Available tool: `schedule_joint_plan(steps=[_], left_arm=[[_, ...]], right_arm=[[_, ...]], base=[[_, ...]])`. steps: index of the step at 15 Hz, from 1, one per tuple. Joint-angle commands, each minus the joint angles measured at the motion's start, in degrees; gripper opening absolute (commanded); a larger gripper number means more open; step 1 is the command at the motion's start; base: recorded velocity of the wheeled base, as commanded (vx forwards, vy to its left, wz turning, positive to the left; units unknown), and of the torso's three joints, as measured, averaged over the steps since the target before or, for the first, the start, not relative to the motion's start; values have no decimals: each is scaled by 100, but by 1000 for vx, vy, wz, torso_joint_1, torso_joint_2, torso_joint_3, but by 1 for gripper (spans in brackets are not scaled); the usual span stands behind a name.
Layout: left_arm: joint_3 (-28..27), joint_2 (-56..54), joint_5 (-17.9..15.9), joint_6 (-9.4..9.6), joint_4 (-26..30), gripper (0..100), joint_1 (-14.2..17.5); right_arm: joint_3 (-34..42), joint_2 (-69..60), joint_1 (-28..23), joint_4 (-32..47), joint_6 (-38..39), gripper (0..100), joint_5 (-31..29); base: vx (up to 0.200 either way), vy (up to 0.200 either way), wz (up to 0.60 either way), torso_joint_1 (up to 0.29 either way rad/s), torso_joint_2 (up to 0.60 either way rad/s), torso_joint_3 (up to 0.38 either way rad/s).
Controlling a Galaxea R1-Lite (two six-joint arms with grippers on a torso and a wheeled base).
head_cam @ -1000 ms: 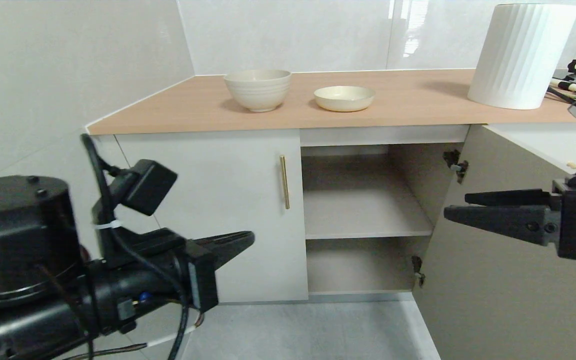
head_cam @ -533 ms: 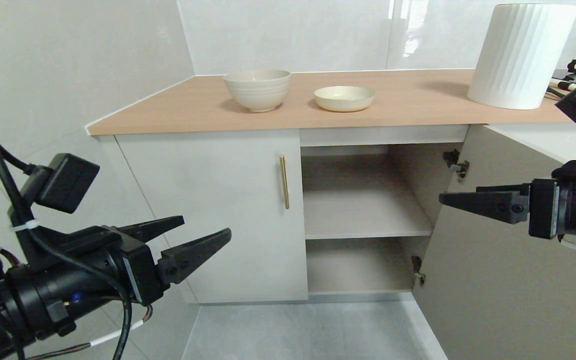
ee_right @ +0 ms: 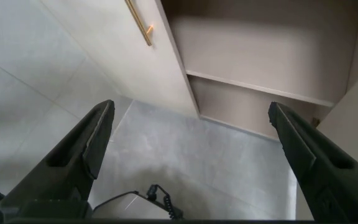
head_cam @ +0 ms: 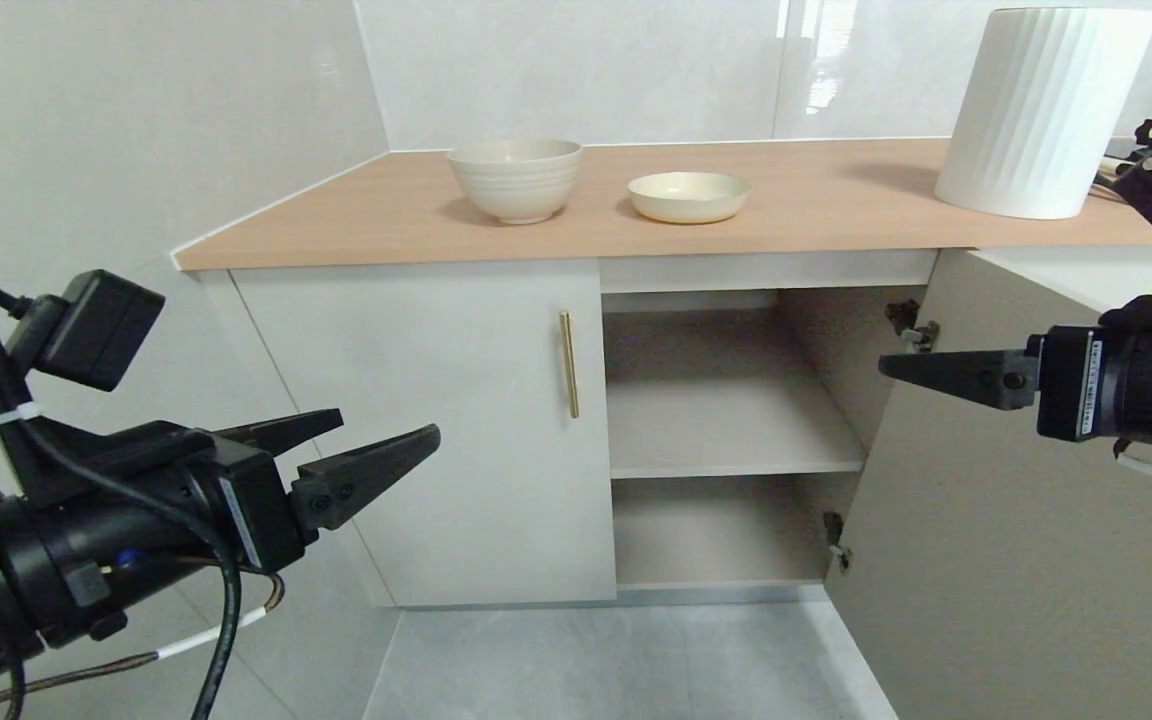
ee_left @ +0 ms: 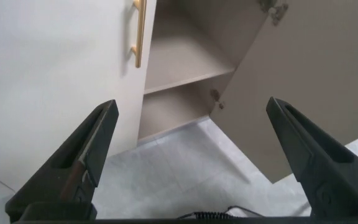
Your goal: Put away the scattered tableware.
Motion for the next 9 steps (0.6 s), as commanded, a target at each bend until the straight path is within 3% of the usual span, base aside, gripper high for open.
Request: schedule_joint_plan(steps=[1, 2, 4, 9], left_arm=[[-19, -64, -1, 8, 94, 100, 2], [-72, -91, -1, 8, 261, 100, 2], [-186, -187, -10, -1, 577, 100, 2], [-195, -223, -10, -1, 604, 100, 2]], right_arm=[[6, 30, 21, 2, -1, 100, 4], [6, 30, 21, -6, -1, 100, 4], [15, 30, 100, 2, 8, 100, 4], [155, -93, 135, 11, 8, 100, 65]], base=[[0, 0, 0, 0, 0, 0], [0, 0, 0, 0, 0, 0], [200, 0, 0, 5, 2, 0], [200, 0, 0, 7, 2, 1]])
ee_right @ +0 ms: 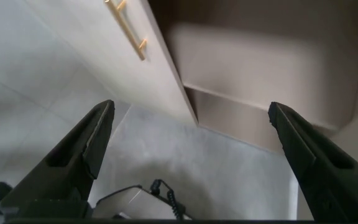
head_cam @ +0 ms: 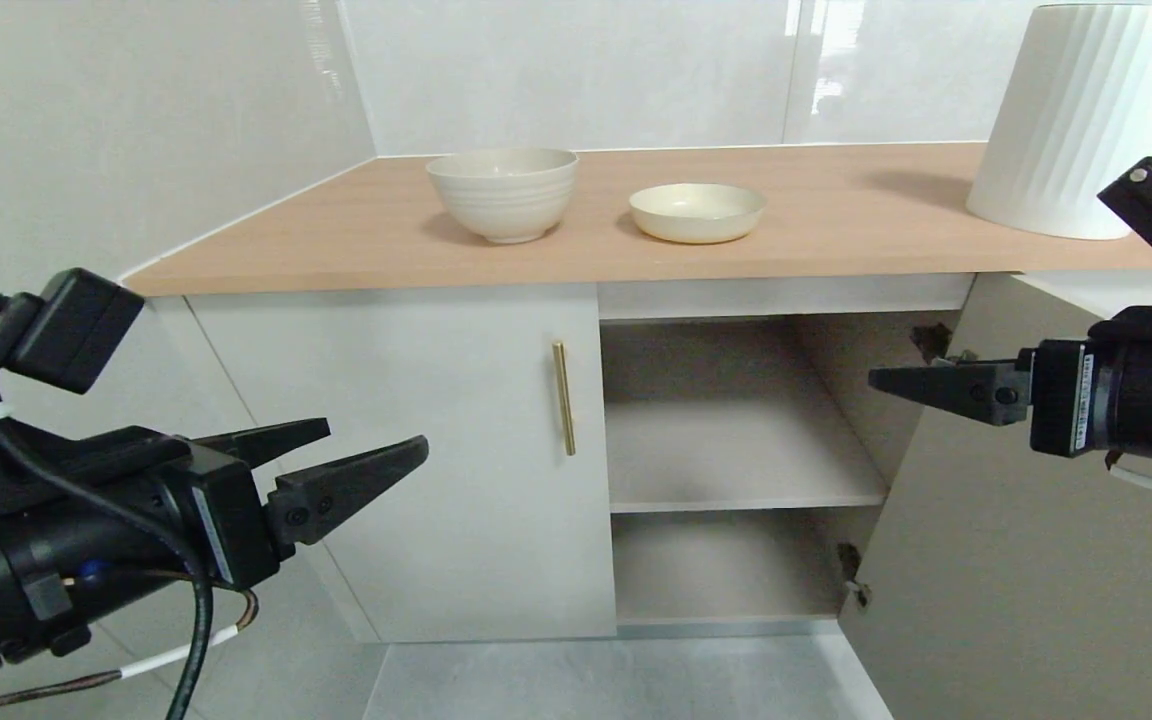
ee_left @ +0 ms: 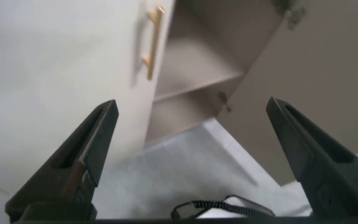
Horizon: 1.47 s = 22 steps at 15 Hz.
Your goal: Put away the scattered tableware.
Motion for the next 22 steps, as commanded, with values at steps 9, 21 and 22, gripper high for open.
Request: schedule_joint_plan(steps=[9, 21, 22], left_arm=[[10, -57, -28, -12, -14, 100, 2], [-16, 119, -36, -12, -23, 100, 2], [-25, 180, -45, -12, -49, 100, 2]], right_arm=[[476, -148, -3, -558, -97, 100, 167], [476, -86, -3, -628, -106, 100, 167], [476, -42, -3, -637, -106, 100, 175]], base=[[0, 0, 0, 0, 0, 0], [0, 0, 0, 99, -350, -253], [0, 0, 0, 173, -466, -290]])
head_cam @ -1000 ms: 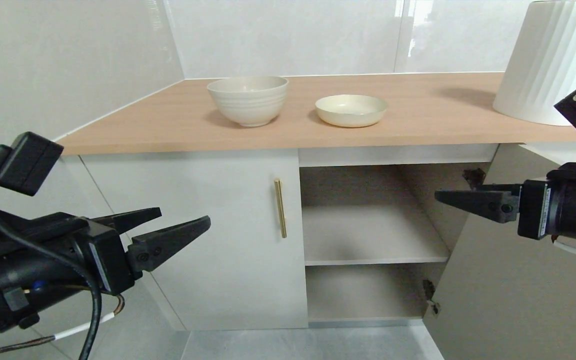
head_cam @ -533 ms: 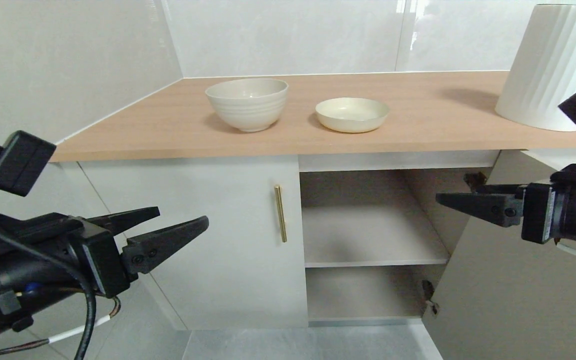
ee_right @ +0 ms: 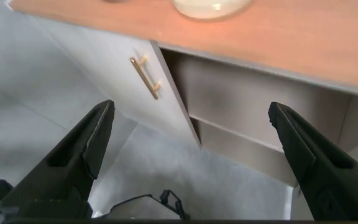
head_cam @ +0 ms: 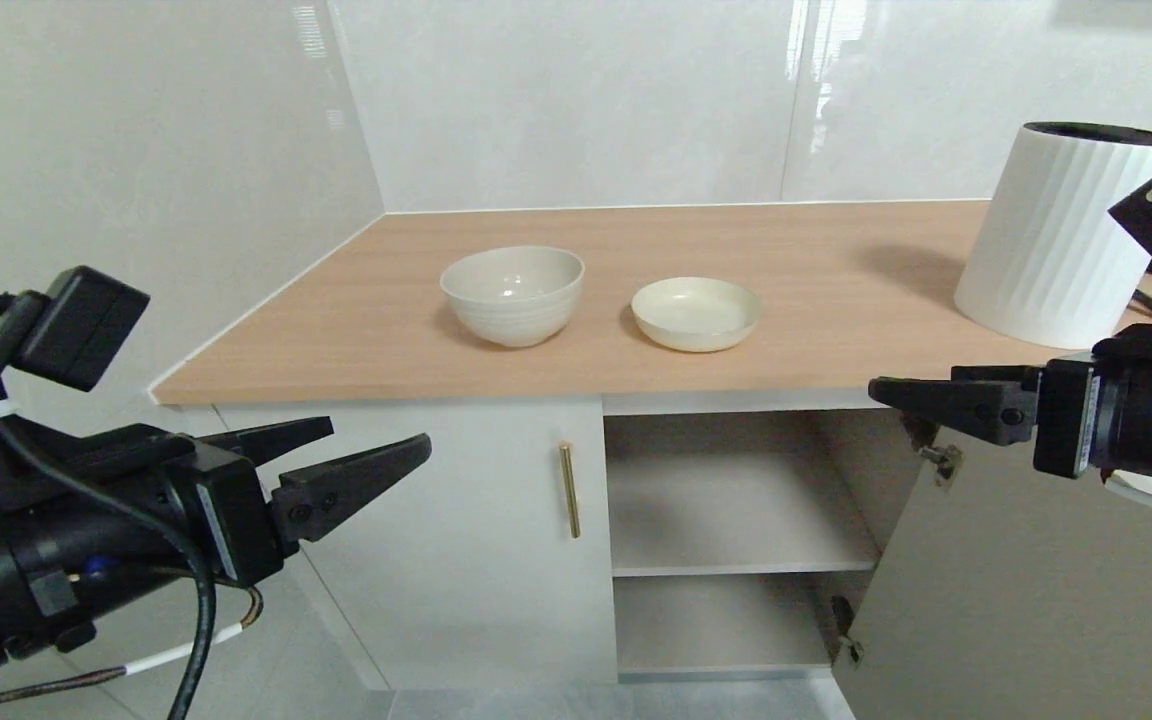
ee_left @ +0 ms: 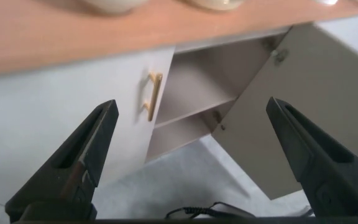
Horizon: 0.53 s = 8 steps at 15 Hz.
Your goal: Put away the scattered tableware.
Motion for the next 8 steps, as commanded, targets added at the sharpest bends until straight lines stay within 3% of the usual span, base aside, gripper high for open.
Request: schedule_joint_plan(steps=[1, 4, 7, 8], left_arm=[[-97, 178, -4, -2, 3, 100, 2], [-528, 583, -4, -2, 30, 100, 160], [-1486, 1549, -30, -107, 170, 100, 582], [-1539, 1593, -30, -125, 188, 100, 599]], right_arm=[[-4, 107, 2, -41, 1, 100, 4], [-4, 546, 2, -604, -166, 100, 30], [-575, 1399, -139, -1096, -324, 100, 4], [-655, 1451, -139, -1078, -324, 100, 4]], base=[[0, 0, 0, 173, -471, -300], [0, 0, 0, 165, -416, -251], [0, 0, 0, 40, -106, -66], [0, 0, 0, 0, 0, 0]])
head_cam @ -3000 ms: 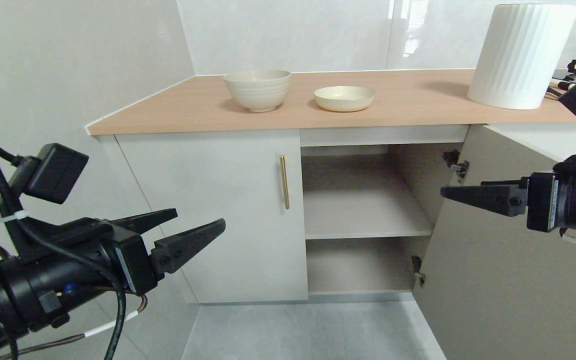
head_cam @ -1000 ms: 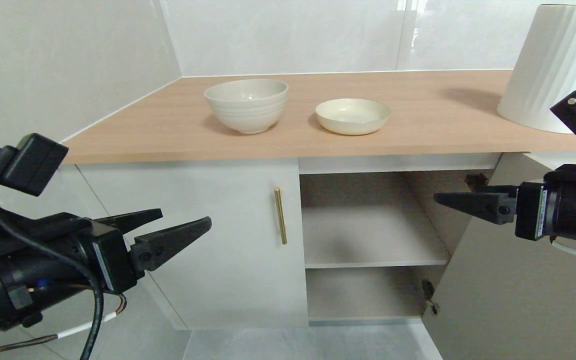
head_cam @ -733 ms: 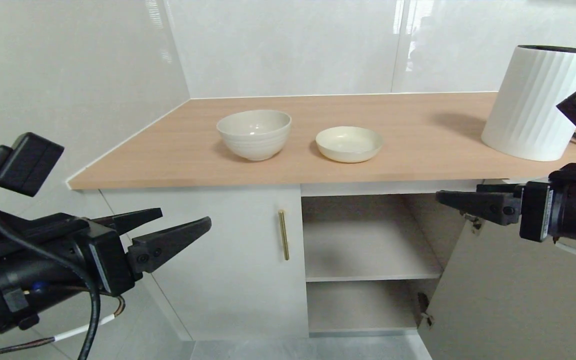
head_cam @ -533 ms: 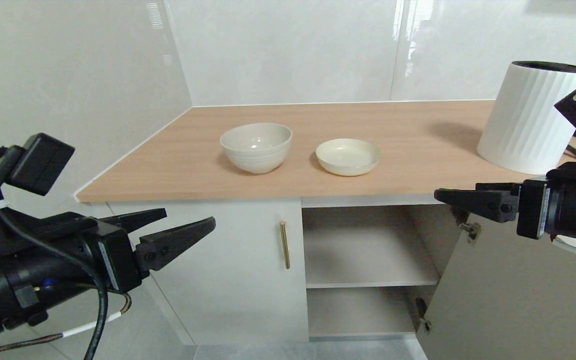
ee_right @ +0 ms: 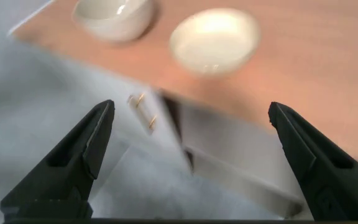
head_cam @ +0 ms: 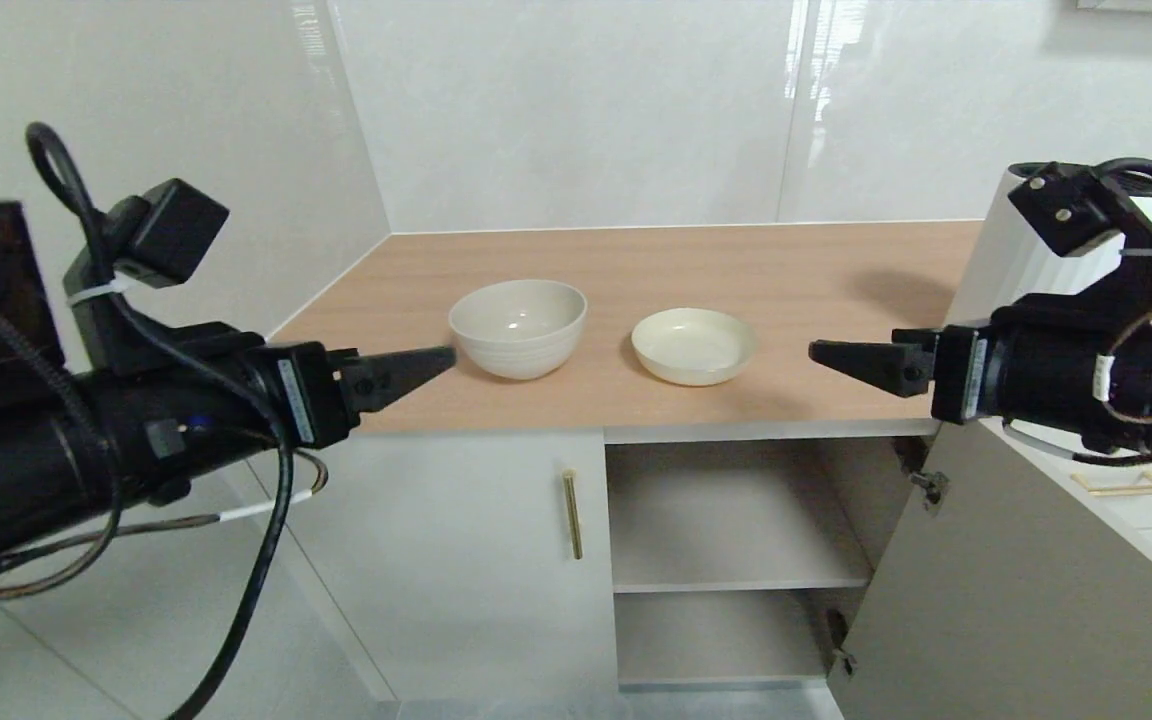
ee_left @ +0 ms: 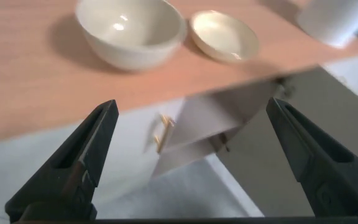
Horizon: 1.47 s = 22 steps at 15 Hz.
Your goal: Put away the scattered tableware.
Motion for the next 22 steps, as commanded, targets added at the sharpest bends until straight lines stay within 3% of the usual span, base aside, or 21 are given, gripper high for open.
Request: schedule_joint_plan(steps=[1, 3, 5, 6, 8, 9, 20, 21, 22], left_arm=[[-1155, 1043, 7, -153, 629, 100, 407], [-2455, 1491, 33, -417, 1912, 100, 626], [-3932, 2027, 139, -1041, 3292, 100, 626], [-4644, 2370, 350, -1155, 3864, 100, 626], [-6103, 3284, 1132, -1173, 5120, 100, 609], [-6639, 3618, 1334, -1199, 5472, 100, 609], [-6699, 4418, 1422, -1129, 4734, 100, 600], [-6699, 4435, 1413, -1129, 4734, 0, 600], [-6699, 4444, 1413, -1129, 4734, 0, 600]], right_arm=[[-1384, 1162, -69, 504, 12, 100, -216], [-2421, 1707, -69, 1321, 390, 100, -699], [-2773, 1883, -69, 1594, 724, 100, -1095], [-2790, 1830, -69, 1611, 724, 100, -1148], [-2790, 1742, -95, 1611, 724, 100, -1227], [-2781, 1733, -139, 1611, 724, 100, -1235], [-2737, 1689, -157, 1594, 751, 100, -1235], [-2737, 1689, -157, 1594, 751, 100, -1235], [-2737, 1698, -157, 1594, 751, 100, -1235]], base=[[0, 0, 0, 0, 0, 0], [0, 0, 0, 0, 0, 0], [0, 0, 0, 0, 0, 0], [0, 0, 0, 0, 0, 0], [0, 0, 0, 0, 0, 0], [0, 0, 0, 0, 0, 0], [0, 0, 0, 0, 0, 0], [0, 0, 0, 0, 0, 0], [0, 0, 0, 0, 0, 0]])
